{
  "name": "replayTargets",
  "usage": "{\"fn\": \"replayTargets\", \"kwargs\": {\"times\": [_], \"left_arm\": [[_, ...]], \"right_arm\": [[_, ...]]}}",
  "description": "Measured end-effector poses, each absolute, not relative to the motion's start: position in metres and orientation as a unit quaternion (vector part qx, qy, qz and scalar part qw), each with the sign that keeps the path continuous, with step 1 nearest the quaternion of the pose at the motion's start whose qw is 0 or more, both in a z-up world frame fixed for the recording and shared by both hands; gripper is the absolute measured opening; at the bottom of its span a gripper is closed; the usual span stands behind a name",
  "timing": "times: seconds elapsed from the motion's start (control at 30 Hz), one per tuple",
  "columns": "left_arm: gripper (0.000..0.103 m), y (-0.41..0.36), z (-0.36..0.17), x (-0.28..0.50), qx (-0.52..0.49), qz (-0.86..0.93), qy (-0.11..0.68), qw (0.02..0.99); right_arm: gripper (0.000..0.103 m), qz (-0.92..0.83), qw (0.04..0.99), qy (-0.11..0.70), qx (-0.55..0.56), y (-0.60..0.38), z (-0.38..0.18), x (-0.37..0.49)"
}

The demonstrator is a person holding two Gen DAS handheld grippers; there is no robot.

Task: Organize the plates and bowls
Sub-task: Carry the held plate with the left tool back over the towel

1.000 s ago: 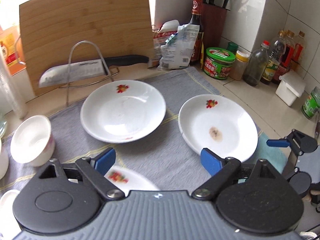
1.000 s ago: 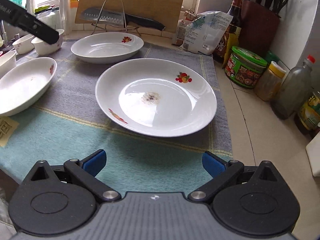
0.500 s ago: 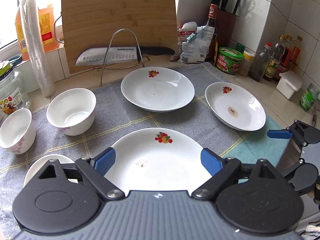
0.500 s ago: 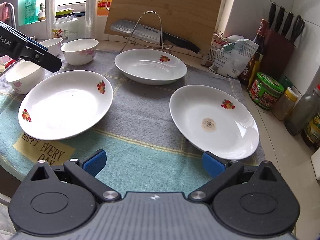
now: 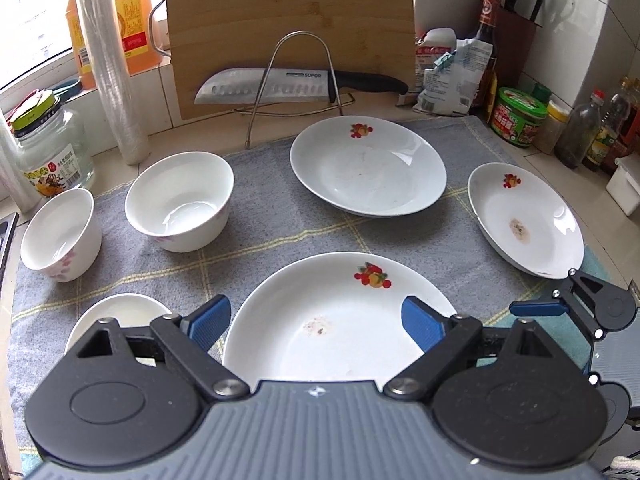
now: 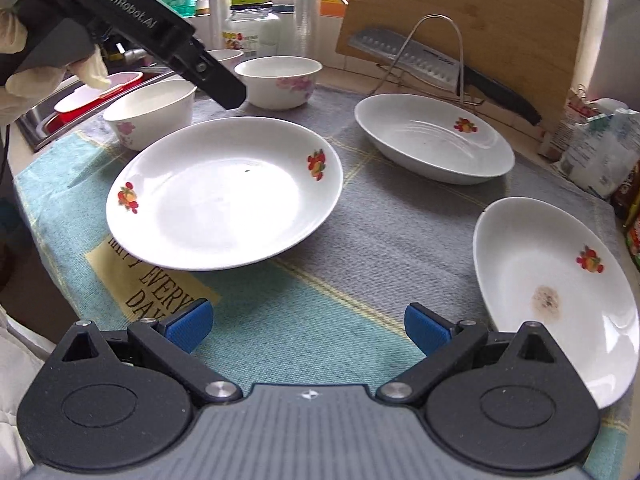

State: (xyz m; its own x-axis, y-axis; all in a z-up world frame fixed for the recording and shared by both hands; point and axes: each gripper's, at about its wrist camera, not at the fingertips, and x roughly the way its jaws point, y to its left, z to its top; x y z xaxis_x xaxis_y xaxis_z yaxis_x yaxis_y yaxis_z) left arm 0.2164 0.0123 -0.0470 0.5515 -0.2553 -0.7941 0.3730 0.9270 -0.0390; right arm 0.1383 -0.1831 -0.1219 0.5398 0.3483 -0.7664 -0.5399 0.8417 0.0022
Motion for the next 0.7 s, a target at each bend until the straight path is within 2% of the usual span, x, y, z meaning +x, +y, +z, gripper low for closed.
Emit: {"fn": "replayTargets", "kwargs": {"times": [0.3, 0.7], "left_arm": [[0.092, 0.028, -0.054, 0.229, 0.067, -0.202, 0.468, 0.858], [0.090, 0.027, -0.073, 0.268, 0.142, -0.273, 0.493, 0.814]], "right_arm": [[0.103, 0.321, 0.854, 0.390, -0.125, -0.154, -0.134, 0.141], [0.103, 0.286, 0.873, 0.375, -0.122, -0.134, -0.137, 0.135]]}}
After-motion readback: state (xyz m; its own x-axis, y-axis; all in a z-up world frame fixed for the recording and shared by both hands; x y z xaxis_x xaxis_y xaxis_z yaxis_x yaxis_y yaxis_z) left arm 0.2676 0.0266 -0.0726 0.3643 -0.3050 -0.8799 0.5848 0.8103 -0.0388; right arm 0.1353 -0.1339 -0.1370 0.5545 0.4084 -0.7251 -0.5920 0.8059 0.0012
